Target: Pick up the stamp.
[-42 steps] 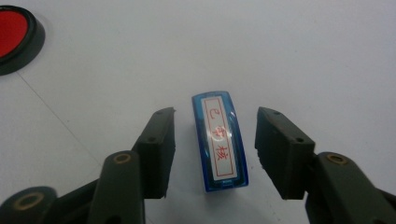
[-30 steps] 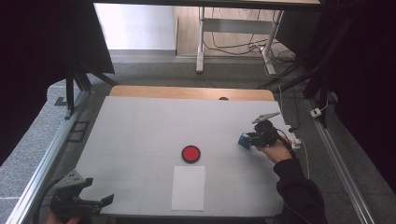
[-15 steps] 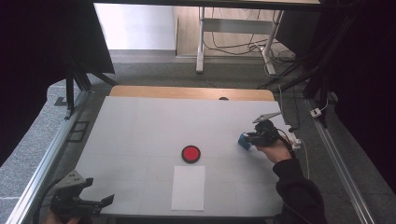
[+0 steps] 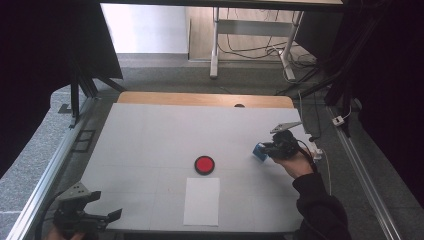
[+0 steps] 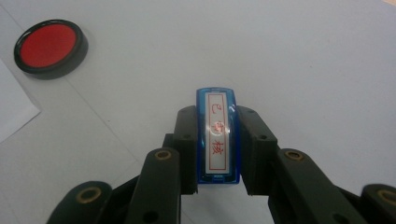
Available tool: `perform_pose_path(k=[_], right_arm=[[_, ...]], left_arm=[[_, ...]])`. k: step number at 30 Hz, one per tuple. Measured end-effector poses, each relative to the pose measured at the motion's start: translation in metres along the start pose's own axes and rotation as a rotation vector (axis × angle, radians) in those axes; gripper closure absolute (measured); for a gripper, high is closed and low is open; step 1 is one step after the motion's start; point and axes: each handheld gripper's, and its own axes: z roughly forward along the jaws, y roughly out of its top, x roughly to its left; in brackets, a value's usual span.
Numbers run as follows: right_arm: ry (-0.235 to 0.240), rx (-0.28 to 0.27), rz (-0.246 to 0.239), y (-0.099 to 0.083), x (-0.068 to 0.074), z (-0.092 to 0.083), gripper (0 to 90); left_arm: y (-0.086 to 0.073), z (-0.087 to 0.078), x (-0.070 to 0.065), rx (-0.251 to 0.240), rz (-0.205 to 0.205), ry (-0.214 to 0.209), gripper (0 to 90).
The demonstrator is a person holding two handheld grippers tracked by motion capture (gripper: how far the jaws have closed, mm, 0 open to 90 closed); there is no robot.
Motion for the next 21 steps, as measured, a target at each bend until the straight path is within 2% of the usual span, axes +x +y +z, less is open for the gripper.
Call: perform_pose_path(k=[8, 21], right_arm=[[0.017, -0.024, -0.030, 0.000, 0.011, -0.010, 71.3], [0.038, -0.078, 0.016, 0.004, 0.034, -0.024, 71.3]], left_arm=[[0.000, 0.000, 0.000, 0.002, 0.001, -0.002, 0.0], [0.000, 0.000, 0.000, 0.005, 0.002, -0.010, 0.0]])
